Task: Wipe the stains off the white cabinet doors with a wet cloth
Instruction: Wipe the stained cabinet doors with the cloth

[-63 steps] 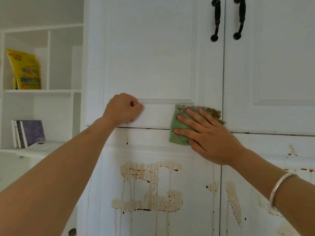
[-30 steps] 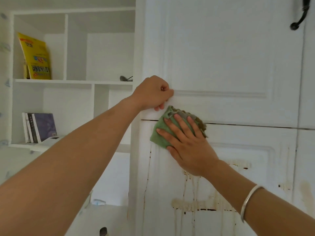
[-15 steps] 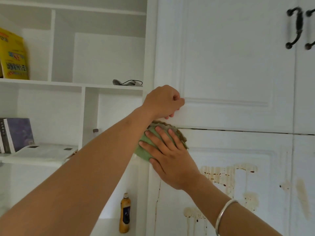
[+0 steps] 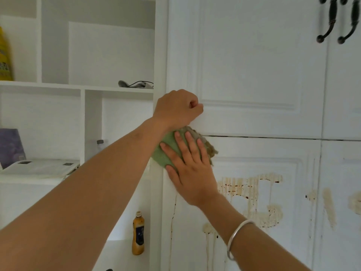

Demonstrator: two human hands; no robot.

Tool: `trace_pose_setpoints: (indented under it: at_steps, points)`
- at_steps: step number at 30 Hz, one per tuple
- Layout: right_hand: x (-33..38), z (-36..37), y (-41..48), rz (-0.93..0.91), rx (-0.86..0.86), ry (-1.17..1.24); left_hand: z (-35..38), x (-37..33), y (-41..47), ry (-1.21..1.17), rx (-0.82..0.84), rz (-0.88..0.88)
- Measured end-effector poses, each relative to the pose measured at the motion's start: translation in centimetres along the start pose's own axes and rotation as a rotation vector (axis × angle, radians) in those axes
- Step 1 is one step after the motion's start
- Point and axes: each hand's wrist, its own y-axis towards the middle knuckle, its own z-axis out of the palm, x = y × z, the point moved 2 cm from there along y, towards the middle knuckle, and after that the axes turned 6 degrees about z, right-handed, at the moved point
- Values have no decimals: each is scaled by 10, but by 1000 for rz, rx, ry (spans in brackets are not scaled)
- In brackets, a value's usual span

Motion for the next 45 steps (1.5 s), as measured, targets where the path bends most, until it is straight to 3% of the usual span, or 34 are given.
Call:
trace_pose_setpoints:
  at_steps: [5, 10, 14, 18, 25, 30, 32, 34, 37, 40, 45]
  points:
    - [12, 11, -31, -58, 68, -42, 3, -3, -4, 113, 9, 55]
    - [23, 23, -89, -91, 193, -56, 28, -15, -49, 245, 148, 185]
    - [13, 23, -101, -203, 236, -86, 44, -8, -84, 242, 264, 166]
    - [-22, 10, -90, -342, 256, -181, 39, -3, -81, 137, 272, 91]
    - [-81, -16, -97, 127, 143, -163, 47, -8, -85, 163, 184, 1]
    - [-62, 1, -111, 914, -36, 84, 51, -11, -83, 182, 175, 21]
    - [-42, 7, -104, 1094, -91, 164, 52, -11, -83, 176, 174, 9]
    - [-26, 10, -107, 981, -40, 113, 53, -11, -84, 170, 167, -11]
    - [-15, 6, -114, 547, 74, -40, 53, -10, -83, 152, 162, -18]
    - [-30, -6, -98, 250, 92, -94, 52, -9, -82, 121, 157, -35]
    - [-43, -14, -81, 48, 116, -80, 53, -14, -87, 144, 133, -57]
